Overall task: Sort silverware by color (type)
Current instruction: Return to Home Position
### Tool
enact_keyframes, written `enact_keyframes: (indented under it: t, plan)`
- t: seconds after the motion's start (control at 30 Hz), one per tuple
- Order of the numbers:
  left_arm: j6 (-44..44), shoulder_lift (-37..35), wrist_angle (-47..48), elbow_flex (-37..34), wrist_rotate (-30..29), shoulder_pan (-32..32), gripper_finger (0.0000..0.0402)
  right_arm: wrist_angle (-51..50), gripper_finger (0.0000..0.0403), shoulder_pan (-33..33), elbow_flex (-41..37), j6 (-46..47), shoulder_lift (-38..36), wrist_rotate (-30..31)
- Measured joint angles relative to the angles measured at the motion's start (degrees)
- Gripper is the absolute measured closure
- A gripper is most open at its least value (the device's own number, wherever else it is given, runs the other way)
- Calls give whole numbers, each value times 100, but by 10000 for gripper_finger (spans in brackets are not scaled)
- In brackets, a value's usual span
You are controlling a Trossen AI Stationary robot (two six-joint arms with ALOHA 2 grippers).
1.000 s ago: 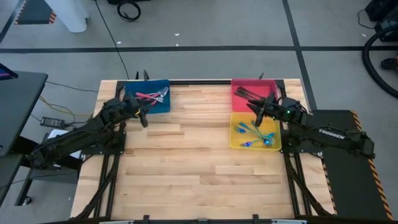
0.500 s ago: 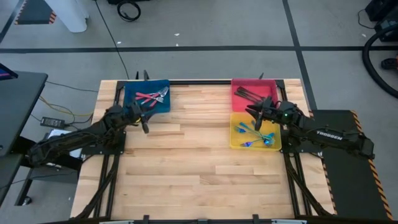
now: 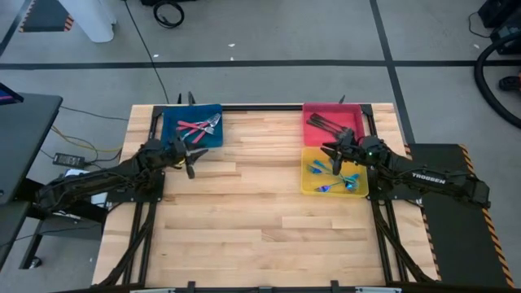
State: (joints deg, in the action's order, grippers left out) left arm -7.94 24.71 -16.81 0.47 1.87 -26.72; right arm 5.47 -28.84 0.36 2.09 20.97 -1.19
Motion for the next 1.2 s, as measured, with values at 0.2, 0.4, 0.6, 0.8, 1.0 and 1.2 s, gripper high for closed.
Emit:
enact_keyframes:
  t: [0.2, 0.4, 0.6, 0.8, 1.0, 1.2]
  plan:
    - [982, 2, 95, -2, -1, -2, 312, -100, 304, 0, 0, 244, -1, 7]
    - [1195, 2, 93, -2, -2, -4, 312, -131, 304, 0, 0, 568, 0, 7]
    - [1179, 2, 94, -4, -2, -4, 312, -93, 304, 0, 0, 569, 0, 9]
    - [1178, -9, 79, -4, -2, -4, 312, -90, 304, 0, 0, 569, 0, 13]
    - [1177, -37, 48, -4, -4, -4, 312, -101, 304, 105, 0, 571, -109, 27]
    - [1177, -206, 51, -7, -15, 50, 312, -103, 304, 365, 0, 571, -594, 72]
